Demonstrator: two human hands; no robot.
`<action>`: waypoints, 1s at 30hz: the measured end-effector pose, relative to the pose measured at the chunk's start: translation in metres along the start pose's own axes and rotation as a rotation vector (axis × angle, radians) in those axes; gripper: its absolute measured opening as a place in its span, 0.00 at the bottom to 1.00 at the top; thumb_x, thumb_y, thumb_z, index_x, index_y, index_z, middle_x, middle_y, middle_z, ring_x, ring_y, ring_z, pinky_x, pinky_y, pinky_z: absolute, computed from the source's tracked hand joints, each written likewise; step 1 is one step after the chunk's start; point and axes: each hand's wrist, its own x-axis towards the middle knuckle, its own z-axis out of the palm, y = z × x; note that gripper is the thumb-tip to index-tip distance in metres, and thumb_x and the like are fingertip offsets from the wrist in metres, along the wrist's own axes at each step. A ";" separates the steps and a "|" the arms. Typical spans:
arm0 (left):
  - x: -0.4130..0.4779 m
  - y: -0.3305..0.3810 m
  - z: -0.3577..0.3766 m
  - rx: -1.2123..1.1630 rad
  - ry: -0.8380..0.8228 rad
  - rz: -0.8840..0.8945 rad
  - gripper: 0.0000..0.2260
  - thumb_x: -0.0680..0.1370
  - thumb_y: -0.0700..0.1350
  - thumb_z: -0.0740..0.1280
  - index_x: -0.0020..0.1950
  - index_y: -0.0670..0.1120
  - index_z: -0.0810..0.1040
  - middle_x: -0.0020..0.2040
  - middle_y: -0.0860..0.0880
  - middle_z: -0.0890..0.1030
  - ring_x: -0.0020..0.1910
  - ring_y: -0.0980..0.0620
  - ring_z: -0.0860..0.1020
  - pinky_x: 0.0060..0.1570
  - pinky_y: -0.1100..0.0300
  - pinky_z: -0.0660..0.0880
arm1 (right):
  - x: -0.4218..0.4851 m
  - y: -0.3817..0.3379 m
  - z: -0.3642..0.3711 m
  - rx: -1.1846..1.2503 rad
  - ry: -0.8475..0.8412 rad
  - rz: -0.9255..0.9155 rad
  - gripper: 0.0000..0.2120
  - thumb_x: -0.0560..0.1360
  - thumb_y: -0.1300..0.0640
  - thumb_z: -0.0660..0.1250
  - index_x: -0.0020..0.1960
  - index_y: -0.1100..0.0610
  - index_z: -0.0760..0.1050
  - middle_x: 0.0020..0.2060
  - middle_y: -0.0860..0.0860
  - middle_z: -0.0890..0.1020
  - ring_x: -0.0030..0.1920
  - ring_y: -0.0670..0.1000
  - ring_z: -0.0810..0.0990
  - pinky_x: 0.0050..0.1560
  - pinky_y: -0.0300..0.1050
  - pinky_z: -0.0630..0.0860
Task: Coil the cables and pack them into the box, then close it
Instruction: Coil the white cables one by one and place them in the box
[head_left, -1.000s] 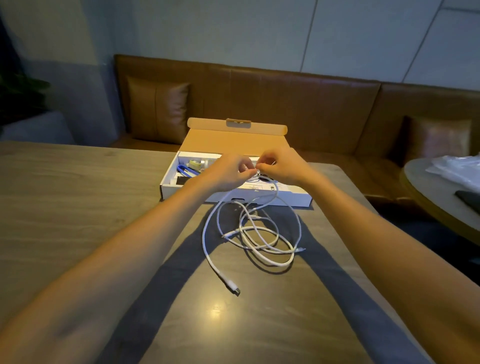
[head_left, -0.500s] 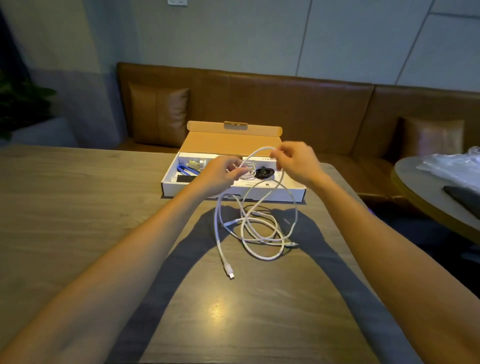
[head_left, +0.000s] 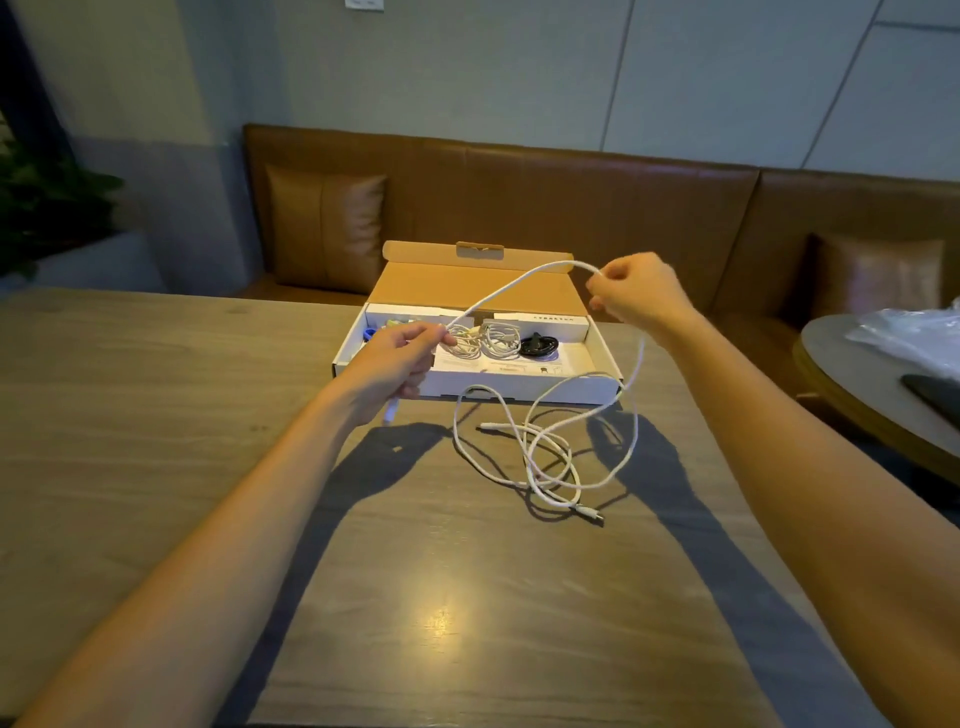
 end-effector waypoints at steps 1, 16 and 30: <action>0.000 0.004 0.002 0.006 0.004 0.011 0.15 0.82 0.54 0.62 0.58 0.44 0.81 0.30 0.51 0.65 0.28 0.55 0.61 0.26 0.63 0.60 | -0.002 -0.001 0.006 -0.098 -0.077 -0.043 0.09 0.78 0.55 0.66 0.53 0.59 0.80 0.45 0.55 0.84 0.44 0.52 0.82 0.48 0.51 0.82; -0.007 0.047 0.014 -0.351 -0.281 0.010 0.12 0.83 0.48 0.62 0.58 0.42 0.80 0.34 0.49 0.71 0.32 0.55 0.69 0.36 0.62 0.74 | -0.028 -0.050 0.064 0.001 -0.246 -0.441 0.12 0.85 0.56 0.56 0.56 0.59 0.77 0.38 0.48 0.80 0.37 0.47 0.78 0.36 0.35 0.73; 0.015 0.046 0.043 -0.015 0.214 0.392 0.13 0.86 0.44 0.54 0.66 0.49 0.75 0.36 0.50 0.71 0.35 0.54 0.71 0.47 0.59 0.75 | -0.067 -0.061 0.075 -0.239 -0.543 -0.586 0.11 0.80 0.50 0.66 0.47 0.58 0.79 0.36 0.52 0.79 0.35 0.47 0.73 0.36 0.42 0.66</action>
